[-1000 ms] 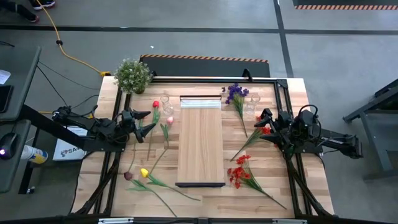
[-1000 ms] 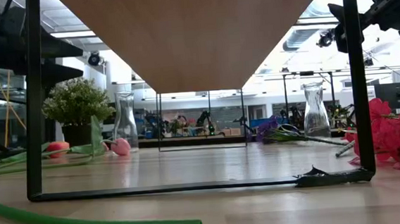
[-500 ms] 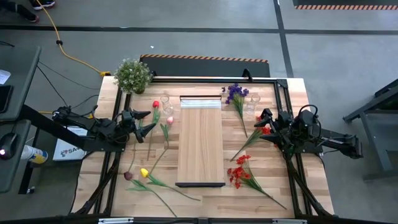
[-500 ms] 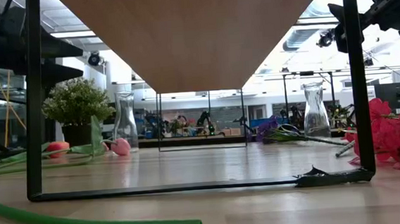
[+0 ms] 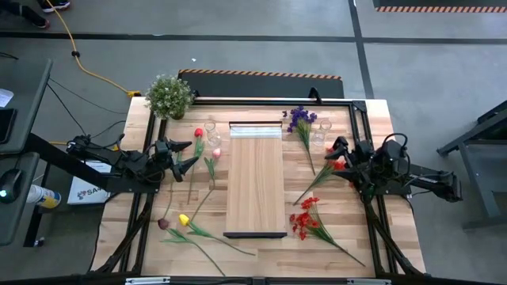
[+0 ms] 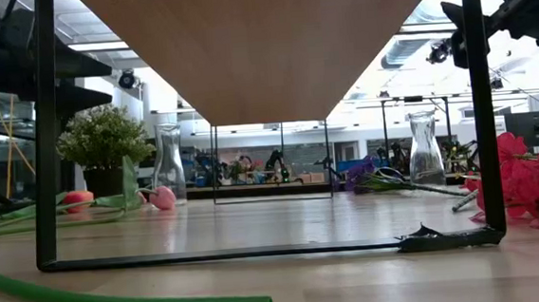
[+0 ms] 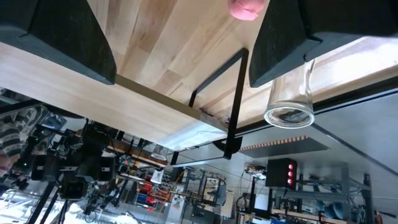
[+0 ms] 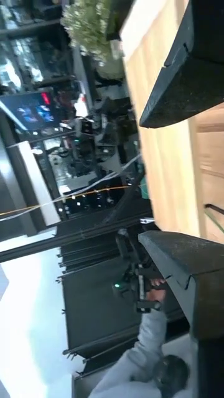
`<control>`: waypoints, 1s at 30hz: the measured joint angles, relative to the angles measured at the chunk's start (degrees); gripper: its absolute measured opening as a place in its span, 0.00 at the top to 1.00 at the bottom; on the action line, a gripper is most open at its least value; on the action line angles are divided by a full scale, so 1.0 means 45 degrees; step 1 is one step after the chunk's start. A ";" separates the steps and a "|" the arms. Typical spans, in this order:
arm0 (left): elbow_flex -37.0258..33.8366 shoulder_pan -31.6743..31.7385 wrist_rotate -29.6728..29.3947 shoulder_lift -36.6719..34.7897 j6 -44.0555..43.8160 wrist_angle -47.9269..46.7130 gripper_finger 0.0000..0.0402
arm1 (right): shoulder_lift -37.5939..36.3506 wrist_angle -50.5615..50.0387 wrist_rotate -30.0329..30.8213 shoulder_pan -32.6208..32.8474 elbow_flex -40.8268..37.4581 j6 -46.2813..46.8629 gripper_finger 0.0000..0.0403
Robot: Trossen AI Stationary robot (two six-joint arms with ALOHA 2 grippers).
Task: Pick and place flowers into a vace then onto a shelf
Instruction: Put the red flower into the left transparent vase
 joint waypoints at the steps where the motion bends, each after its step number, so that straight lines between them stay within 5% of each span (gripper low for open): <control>1: -0.0011 0.0001 0.0003 0.0001 -0.0119 0.0071 0.01 | 0.0000 0.0273 0.0115 0.0000 0.0000 0.0041 0.32; 8: -0.0072 0.0002 -0.0027 -0.0004 -0.2507 0.2356 0.01 | 0.0000 0.3907 0.1475 0.0000 0.0000 0.0093 0.32; 17: 0.0234 -0.0002 0.0676 -0.0004 -0.2282 0.6346 0.01 | 0.0000 0.5701 0.1652 0.0000 0.0000 -0.0443 0.32; 23: 0.1644 0.0002 0.1222 0.0006 -0.0991 0.6094 0.01 | 0.0000 0.5982 0.2498 0.0000 0.0005 -0.0485 0.32; 30: 0.4042 -0.0002 0.1587 0.0323 -0.0993 0.2794 0.01 | 0.0000 0.5999 0.2755 0.0000 0.0002 -0.0412 0.32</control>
